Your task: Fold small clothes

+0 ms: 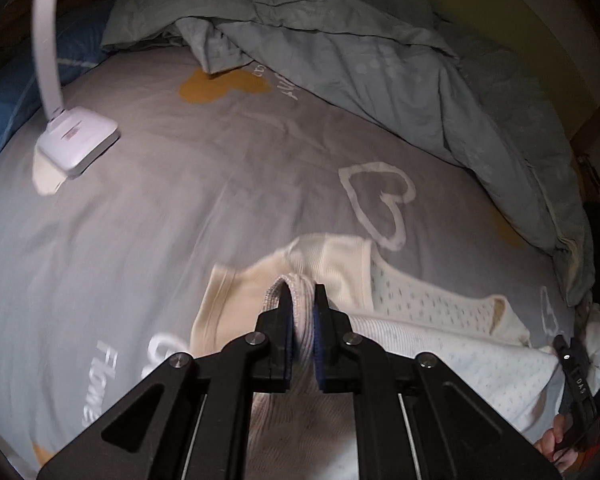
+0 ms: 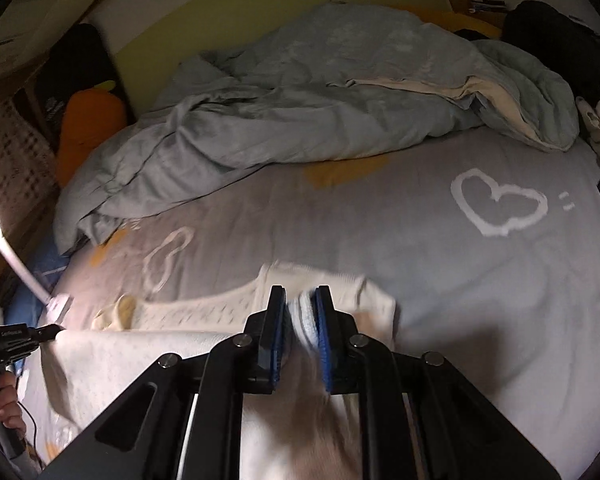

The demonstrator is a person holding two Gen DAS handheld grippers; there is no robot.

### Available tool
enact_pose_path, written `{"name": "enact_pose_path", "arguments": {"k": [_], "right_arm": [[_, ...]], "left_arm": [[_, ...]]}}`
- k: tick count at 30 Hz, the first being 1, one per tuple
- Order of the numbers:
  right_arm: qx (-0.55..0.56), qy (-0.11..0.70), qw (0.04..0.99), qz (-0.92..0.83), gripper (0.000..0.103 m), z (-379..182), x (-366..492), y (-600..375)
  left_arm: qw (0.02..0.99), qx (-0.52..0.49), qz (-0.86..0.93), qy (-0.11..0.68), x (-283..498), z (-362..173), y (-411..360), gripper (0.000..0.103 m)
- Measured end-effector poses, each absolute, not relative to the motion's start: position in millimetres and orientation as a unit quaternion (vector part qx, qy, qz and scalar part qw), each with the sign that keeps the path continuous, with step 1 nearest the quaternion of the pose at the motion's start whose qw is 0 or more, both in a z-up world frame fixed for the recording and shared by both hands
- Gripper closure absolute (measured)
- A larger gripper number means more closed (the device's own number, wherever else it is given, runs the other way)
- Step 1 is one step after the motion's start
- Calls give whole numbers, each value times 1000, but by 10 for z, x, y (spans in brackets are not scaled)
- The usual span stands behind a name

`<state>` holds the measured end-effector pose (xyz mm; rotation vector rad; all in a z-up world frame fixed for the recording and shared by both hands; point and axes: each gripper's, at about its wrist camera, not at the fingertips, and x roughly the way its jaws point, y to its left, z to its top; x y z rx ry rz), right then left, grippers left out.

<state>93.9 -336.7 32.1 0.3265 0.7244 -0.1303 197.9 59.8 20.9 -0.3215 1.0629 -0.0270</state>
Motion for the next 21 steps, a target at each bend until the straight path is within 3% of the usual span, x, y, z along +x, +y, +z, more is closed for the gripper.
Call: {"name": "enact_pose_path", "arguments": {"k": [1,4,9,10,11,13,18,20,21], "right_arm": [[151,348,923,-69,97,325,990,-3386],[127,343,927,-83,101,354,1158,-3411],[153,351,923,-39,99,278,1126,-3521],[149,357,922,-24,88,262,1092,-3522],[143,364,920,-20,68,249,1073,-3519],[128,369,920,-21,53,239,1011,-3503],[110,405,908,-1,53,132,979,-3392],[101,413,905,-8,54,60,1005,-3347],[95,418,903,-13,57,34,1017,-3325]], "left_arm": [[849,-154,-15,505,2041,211,586,96],[847,-153,-17,509,2209,187,551,96],[848,-123,-26,516,2248,-25,480,92],[853,-104,-37,510,2208,-62,455,83],[858,-84,-49,504,2155,-90,432,64],[871,-52,-57,485,2026,-100,398,55],[882,-30,-88,461,1796,-72,423,57],[885,-32,-94,455,1791,-80,452,80],[886,-31,-90,454,1798,-88,462,86]]}}
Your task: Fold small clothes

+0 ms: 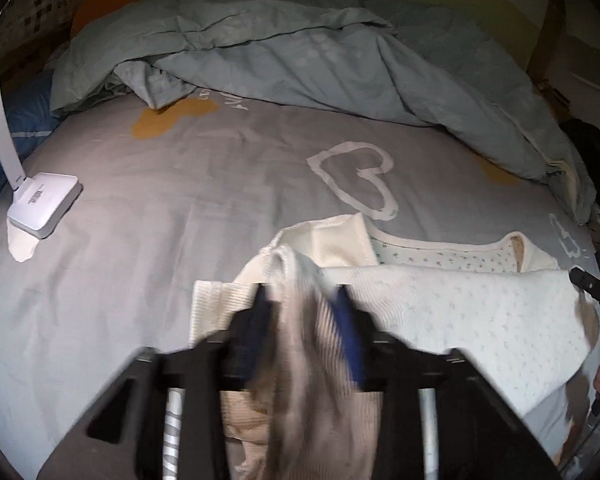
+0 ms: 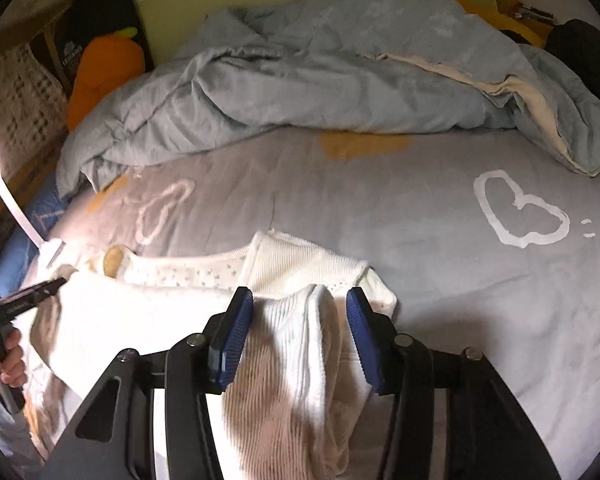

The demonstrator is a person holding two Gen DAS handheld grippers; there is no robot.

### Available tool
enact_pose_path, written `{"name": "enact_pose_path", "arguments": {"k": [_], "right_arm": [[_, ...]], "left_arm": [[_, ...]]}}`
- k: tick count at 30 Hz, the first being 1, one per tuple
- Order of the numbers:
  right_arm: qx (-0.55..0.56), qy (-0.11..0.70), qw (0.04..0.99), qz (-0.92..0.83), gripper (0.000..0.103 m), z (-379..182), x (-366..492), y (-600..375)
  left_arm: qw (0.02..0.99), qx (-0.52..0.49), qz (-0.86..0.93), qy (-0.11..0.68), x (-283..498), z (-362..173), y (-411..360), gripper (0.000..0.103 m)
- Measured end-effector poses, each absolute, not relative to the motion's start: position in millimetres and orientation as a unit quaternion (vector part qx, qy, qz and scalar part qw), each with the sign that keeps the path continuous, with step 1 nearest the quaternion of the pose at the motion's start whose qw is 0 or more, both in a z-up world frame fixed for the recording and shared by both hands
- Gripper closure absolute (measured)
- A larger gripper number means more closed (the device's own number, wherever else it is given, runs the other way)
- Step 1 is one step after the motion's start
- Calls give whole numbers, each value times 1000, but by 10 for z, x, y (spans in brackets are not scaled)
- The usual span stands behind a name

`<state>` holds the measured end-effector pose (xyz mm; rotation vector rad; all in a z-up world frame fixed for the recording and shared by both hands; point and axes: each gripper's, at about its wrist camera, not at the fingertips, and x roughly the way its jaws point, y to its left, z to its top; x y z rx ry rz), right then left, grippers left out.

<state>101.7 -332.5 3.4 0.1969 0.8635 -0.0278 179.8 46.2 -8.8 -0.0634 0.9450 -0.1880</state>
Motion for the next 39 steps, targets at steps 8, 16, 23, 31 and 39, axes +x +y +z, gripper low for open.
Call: {"name": "enact_pose_path", "arguments": {"k": [8,16,23,31,39], "right_arm": [[65,404,912,-17,94,39,961,-3106],[67,363,929,-29,95,452,1100,-3136],[54,394,916,-42,95,219,1676,-3118],[74,420,902,-72,85,-105,1815,-3246],[42,346,935,-70,49,472,1232,-3055]], "left_arm": [[900,-45,-98,423,1731,39,482,96],[913,-57,-74,398,1927,372,497,96],[901,-41,-38,431,2387,39,411,96],[916,-28,-35,399,2310,-176,458,59],[929,35,-36,365,1718,283,383,39]]}}
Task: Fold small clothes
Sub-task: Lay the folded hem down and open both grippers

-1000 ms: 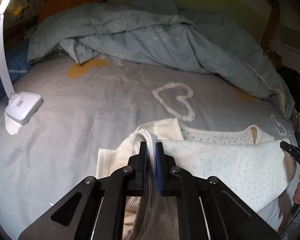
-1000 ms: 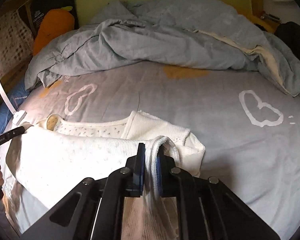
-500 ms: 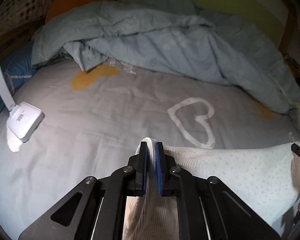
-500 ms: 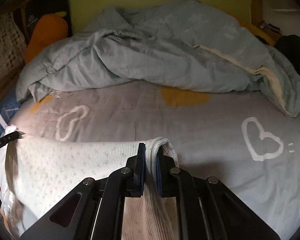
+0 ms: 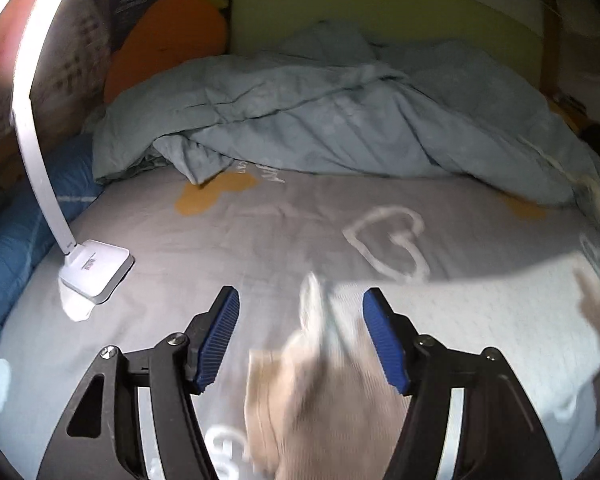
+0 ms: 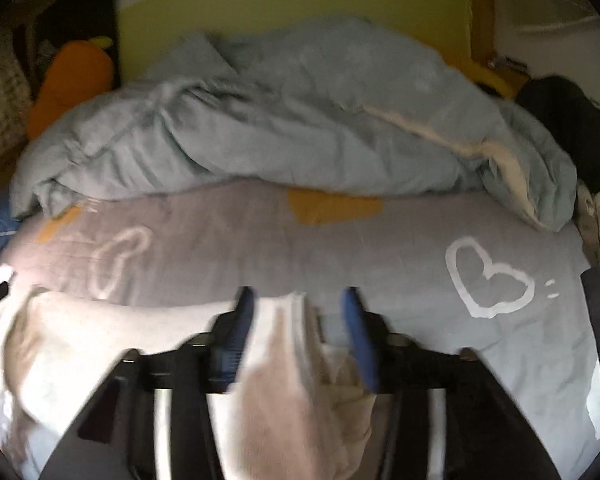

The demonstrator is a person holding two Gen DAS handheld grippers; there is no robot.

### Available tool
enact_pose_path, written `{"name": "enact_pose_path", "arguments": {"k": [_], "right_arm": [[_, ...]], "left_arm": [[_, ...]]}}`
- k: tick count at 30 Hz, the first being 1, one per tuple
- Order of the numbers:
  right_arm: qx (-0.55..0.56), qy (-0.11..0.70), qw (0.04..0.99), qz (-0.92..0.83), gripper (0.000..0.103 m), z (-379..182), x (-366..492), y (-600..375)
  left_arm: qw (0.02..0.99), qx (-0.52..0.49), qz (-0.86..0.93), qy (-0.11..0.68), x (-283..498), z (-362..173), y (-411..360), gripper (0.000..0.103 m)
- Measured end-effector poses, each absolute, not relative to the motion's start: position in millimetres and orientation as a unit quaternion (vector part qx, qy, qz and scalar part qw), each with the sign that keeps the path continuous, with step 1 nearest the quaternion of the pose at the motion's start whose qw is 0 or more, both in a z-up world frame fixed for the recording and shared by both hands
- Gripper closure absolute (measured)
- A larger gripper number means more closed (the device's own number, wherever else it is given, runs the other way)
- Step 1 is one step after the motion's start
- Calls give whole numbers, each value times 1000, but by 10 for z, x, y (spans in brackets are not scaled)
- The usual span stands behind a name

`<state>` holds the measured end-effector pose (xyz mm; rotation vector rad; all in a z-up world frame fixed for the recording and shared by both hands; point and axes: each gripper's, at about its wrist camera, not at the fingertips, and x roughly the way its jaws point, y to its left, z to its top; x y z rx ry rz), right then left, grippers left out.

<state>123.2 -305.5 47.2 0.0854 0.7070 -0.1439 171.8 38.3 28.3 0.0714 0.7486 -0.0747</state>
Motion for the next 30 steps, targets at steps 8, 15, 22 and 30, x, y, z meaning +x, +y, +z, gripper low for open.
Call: {"name": "enact_pose_path", "arguments": {"k": [8,15,22,30], "right_arm": [[57,406,912,-16,37,78,957,-2920],[20,419,907,-41,35,-180,903,-3056],[2,382,915,-130,19,-27,729,-3331],[68,292,954,-22,12,380,351,-3051]], "left_arm": [[897,80,-57,430,1427,-240,339,22],[894,25,-56,443,1298,-458,664,10],[907,20,-19,420,1178,-240,830,11],[933,1,-49,355,758,-27,732,2]]}}
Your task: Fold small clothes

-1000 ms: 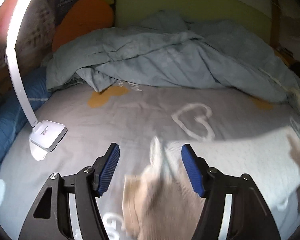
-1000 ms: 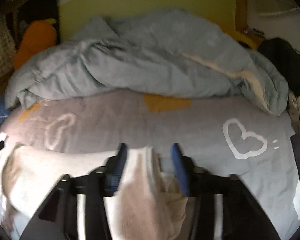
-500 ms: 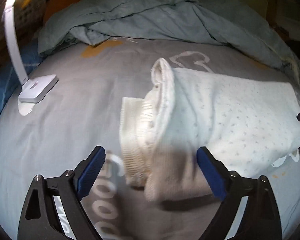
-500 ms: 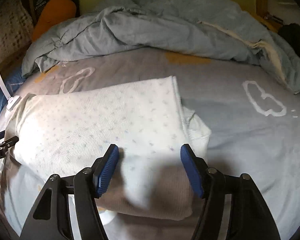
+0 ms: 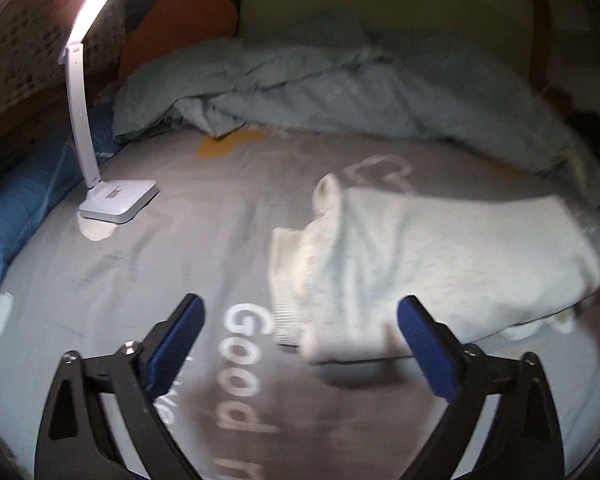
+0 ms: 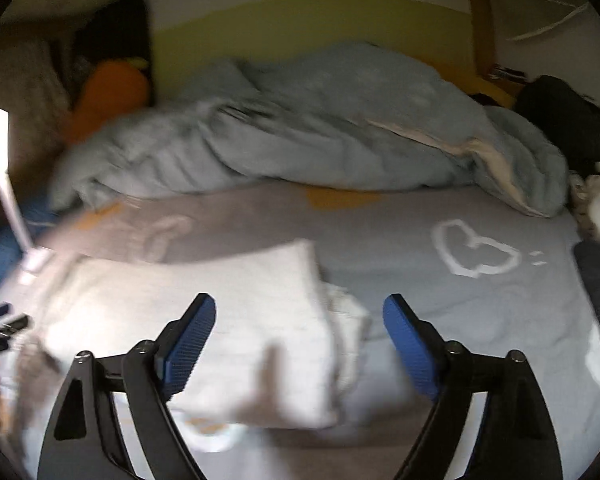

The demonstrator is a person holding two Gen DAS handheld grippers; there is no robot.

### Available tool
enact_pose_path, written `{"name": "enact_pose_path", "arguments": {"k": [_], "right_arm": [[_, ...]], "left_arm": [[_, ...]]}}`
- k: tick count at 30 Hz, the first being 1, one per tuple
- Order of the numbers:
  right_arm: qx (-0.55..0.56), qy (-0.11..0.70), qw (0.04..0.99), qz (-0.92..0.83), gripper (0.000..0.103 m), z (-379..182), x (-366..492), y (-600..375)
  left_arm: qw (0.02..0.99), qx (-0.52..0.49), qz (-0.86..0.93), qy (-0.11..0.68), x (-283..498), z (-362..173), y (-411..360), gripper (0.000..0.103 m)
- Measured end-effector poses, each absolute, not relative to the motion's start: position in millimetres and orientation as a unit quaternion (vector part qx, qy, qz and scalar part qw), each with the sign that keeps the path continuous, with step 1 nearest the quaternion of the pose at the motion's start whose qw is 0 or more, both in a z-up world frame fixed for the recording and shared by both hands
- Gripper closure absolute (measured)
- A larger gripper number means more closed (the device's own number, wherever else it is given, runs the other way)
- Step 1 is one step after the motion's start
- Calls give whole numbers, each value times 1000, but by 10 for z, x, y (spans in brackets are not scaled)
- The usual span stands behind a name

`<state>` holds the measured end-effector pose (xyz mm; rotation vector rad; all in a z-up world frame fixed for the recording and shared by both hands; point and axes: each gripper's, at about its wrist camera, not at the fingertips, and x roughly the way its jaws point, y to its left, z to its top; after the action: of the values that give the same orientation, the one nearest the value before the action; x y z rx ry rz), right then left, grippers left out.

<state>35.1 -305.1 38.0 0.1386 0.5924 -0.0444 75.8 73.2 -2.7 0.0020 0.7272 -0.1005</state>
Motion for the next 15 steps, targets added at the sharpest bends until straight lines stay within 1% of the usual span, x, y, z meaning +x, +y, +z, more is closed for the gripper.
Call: {"name": "enact_pose_path", "arguments": {"k": [3,6,9,11,12,14,15], "right_arm": [[70,278,958,-18,12,392,236,-2895],[72,282,957,-12,12,359,126,-2802],[65,282,957,-25,12,342,0,-2762],[65,285,956,-38,12,308,-61,-2767],[73,289,954,-38,12,284,-81,-2783],[87,297,950,-33,12,245,-92,-2822],[90,303,948,-32,12,225,-75,-2824]], "left_arm": [[945,12,-54,324,691,33,647,2],[942,18,-62,329,667,24,554,2],[930,-32,-67,361,692,-87,585,2],[904,-109,-89,404,776,-219,679,3],[881,-167,-97,432,855,-315,744,6],[830,-263,-119,477,977,-489,814,31],[808,-294,-134,492,1018,-560,818,36]]}}
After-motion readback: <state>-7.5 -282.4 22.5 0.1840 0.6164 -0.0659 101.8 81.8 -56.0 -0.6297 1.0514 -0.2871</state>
